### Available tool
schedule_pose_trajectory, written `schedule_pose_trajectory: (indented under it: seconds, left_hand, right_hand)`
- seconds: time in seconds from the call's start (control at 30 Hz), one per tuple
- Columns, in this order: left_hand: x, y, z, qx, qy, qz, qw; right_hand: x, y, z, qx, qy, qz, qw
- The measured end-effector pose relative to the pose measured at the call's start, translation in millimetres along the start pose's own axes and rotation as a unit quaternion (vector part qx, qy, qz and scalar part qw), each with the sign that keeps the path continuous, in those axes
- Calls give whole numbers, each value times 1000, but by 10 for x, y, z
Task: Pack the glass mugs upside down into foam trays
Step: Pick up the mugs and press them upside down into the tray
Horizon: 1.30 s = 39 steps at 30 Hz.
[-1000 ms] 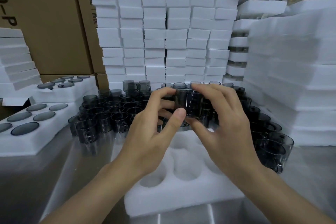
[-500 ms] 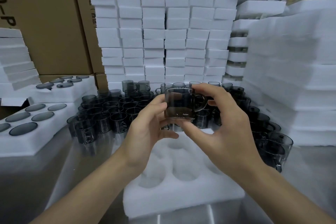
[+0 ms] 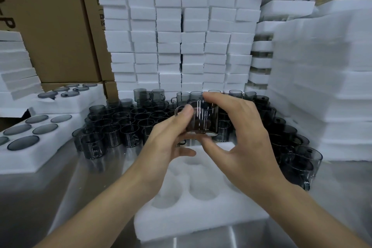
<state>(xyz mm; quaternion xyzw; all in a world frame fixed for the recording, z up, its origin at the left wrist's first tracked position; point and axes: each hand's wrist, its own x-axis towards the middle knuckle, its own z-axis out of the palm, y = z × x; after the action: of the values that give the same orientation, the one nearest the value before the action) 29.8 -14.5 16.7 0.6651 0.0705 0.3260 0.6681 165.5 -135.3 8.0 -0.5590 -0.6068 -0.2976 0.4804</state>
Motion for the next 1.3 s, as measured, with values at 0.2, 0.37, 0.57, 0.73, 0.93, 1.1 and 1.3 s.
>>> schedule_pose_trajectory:
  seconds: [0.2, 0.37, 0.57, 0.73, 0.93, 1.1, 1.3]
  left_hand:
    - [37, -27, -47, -73, 8, -35, 997]
    - [31, 0, -34, -73, -34, -22, 997]
    - [67, -89, -78, 144, -4, 14, 990]
    - [22, -112, -238, 551, -195, -23, 811]
    - [101, -84, -439, 583, -147, -18, 799]
    - [167, -116, -590, 551, -142, -27, 822]
    - [205, -175, -656, 507, -129, -34, 852]
  right_hand:
    - [25, 3, -58, 102, -33, 99, 989]
    - [108, -24, -112, 281, -90, 200, 934]
    - [122, 128, -167, 207, -102, 230, 946]
    - [134, 235, -227, 107, -85, 266, 954]
    - [86, 255, -194, 95, -128, 284, 945]
    - [34, 237, -128, 77, -191, 268, 941]
    - [2, 214, -111, 32, -285, 244, 927]
